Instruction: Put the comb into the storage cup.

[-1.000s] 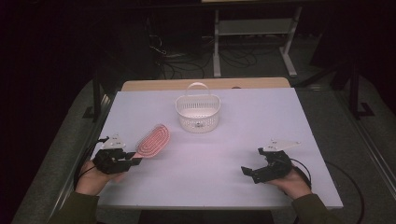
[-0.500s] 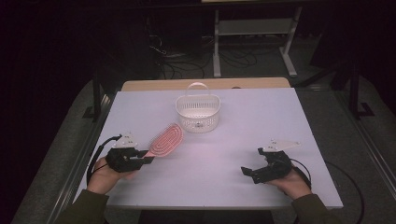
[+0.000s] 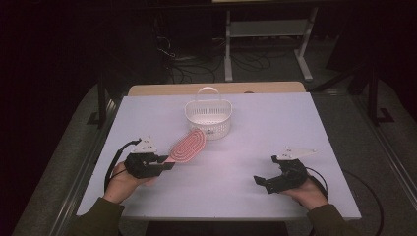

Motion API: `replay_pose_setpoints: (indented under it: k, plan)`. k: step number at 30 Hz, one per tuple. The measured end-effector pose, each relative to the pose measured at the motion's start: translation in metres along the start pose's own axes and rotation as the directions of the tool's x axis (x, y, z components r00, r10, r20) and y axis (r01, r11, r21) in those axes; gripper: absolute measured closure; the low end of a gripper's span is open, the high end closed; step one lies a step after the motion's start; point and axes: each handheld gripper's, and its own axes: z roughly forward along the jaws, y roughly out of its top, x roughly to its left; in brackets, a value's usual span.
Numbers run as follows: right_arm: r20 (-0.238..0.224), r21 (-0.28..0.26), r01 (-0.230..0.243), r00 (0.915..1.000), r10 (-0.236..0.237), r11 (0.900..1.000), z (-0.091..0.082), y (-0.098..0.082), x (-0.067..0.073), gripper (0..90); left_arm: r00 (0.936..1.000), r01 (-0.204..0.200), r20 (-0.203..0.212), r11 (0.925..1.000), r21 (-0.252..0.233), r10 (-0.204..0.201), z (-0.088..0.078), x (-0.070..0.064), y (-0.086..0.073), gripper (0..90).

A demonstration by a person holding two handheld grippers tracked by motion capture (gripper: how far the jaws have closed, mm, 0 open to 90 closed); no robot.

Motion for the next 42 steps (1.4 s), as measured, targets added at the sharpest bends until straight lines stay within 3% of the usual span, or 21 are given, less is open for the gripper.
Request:
replay_pose_setpoints:
  k: [22,34,42]
  plan:
    - [-0.006,-0.011,0.000,1.0000,0.000,1.000,0.001,0.001,0.000,0.0,0.9970,-0.032,0.069,0.9984,-0.046,0.035,0.035,-0.024,0.026,70.2]
    - [-0.012,-0.021,0.002,0.9999,-0.002,1.000,-0.001,0.005,0.002,0.0,0.9972,-0.031,0.065,0.9951,-0.094,0.037,0.053,-0.036,0.034,70.2]
    - [-0.012,-0.030,-0.004,0.9999,0.003,1.000,0.000,0.009,0.002,0.0,0.9976,-0.046,0.047,0.9919,-0.118,0.051,0.057,-0.040,0.030,70.2]
